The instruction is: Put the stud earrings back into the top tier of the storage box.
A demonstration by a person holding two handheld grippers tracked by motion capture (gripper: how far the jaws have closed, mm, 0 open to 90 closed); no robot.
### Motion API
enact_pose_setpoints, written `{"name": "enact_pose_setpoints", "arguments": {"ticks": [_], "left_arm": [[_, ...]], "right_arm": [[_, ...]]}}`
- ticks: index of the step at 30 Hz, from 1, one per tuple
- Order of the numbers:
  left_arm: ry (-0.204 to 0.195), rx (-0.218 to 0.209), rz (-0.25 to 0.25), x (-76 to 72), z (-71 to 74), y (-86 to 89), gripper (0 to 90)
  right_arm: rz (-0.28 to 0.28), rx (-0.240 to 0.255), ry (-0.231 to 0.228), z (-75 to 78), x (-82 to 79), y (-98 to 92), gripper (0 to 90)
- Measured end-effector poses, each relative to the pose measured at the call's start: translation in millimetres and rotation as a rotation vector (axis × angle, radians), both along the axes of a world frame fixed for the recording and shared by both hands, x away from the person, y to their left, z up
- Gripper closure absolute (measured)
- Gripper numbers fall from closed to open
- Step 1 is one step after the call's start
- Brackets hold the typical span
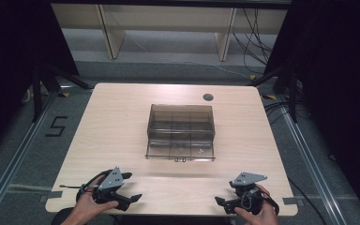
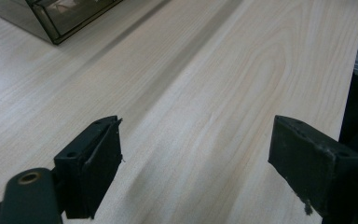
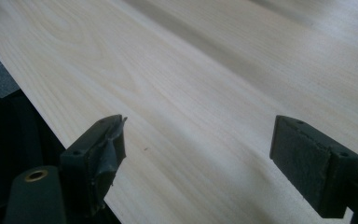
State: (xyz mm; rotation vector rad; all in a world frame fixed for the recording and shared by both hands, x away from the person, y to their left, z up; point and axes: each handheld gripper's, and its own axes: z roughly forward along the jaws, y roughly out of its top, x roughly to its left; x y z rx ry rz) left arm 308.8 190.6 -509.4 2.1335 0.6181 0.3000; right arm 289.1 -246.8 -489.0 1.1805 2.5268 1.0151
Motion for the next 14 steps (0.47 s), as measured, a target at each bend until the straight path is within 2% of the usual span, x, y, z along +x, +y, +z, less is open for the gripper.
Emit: {"name": "enact_pose_setpoints", "arguments": {"ticks": [1,3,4,5,6,8,9,11,12,14], "left_arm": [[-0.001,-0.003,-0.001,0.2,-0.3,-0.2,16.4],[-0.002,0.017,-0.011,0.9,0.1,0.7,16.5],[-0.006,-0.006,-0.011,0.4,-0.7,-0.8,16.5],[0.002,-0.011,-0.004,-0.1,-0.9,-1.0,16.4],[-0.009,0.001,-0.005,0.3,-0.5,0.1,16.4],[0.003,-0.001,0.004,-0.4,-0.2,-0.2,16.5],[0.007,-0.017,0.006,-0.9,-1.2,-1.3,16.5],[0.002,0.005,-0.006,0.5,0.1,0.2,16.5],[0.004,-0.005,0.002,0.0,-0.4,-0.3,16.5],[0.009,0.0,0.004,0.6,0.2,0.3,16.5]], "right_arm": [[-0.009,0.016,-0.014,-2.3,-0.3,0.5,18.9],[-0.011,0.015,-0.019,-2.6,-1.2,-1.1,18.9],[-0.012,0.026,-0.014,-2.7,-1.7,-1.6,18.9],[-0.017,0.022,-0.014,-2.6,-2.5,-2.3,18.9],[-0.018,0.029,-0.012,-2.8,-2.8,-2.8,18.9],[-0.015,0.018,-0.028,-4.0,-3.0,-4.0,18.8],[-0.018,0.016,-0.005,-2.1,-4.0,-4.3,18.8],[-0.005,0.006,-0.022,-2.5,-3.3,-5.4,18.7],[-0.004,0.01,-0.022,-2.4,-3.0,-5.4,18.6],[-0.005,0.008,-0.013,-2.0,-2.3,-6.1,18.5]]}}
